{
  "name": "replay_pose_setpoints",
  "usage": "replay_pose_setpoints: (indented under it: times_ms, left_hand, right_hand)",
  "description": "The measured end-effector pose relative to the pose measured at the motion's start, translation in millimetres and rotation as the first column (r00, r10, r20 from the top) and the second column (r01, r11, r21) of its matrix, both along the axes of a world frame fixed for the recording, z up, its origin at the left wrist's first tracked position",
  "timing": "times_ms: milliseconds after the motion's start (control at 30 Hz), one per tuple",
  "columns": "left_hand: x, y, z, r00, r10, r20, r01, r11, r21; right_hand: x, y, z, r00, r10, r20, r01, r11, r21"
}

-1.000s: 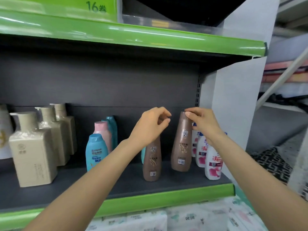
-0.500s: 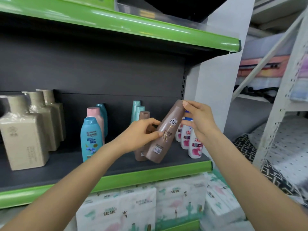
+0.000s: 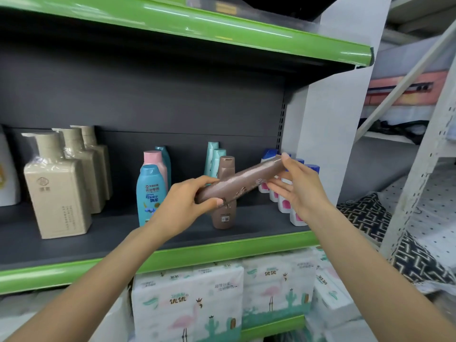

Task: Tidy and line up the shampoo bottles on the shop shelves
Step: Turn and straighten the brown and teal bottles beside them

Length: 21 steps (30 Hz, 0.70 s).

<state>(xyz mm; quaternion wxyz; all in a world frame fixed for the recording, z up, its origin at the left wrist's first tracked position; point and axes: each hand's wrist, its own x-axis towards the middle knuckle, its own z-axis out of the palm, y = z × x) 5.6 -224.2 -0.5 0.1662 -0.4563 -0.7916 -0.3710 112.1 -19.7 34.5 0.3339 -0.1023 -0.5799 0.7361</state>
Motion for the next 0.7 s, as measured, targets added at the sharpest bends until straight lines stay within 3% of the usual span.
replay_pose_setpoints:
  times_ms: [100, 233, 467, 700]
  left_hand:
    - [-4.2, -3.9, -2.8, 0.994, 0.038, -0.098, -0.034, 0.999, 0.043]
    - [-7.0, -12.5, -2.6, 0.965, 0.095, -0.243, -0.090, 0.995, 0.030]
    - [-14.0, -14.6, -5.2, 0.983, 0.005, -0.183, -0.008, 1.000, -0.016]
    - [-18.1, -21.7, -0.6, 0.979, -0.125, -0.159, 0.128, 0.992, 0.006]
  right_hand:
    - [0.2, -0.6, -3.9, 1.000, -0.019, 0.002, 0.019, 0.999, 0.029]
    - [-2.4, 0.7, -10.7, 0.992, 0.080, -0.094, -0.083, 0.996, -0.035]
    - [-13.1, 0.2, -24.6, 0.961, 0.157, -0.227, -0.185, 0.977, -0.107]
    - [-14.0, 4.9, -24.3, 0.926, 0.235, -0.294, -0.257, 0.966, -0.037]
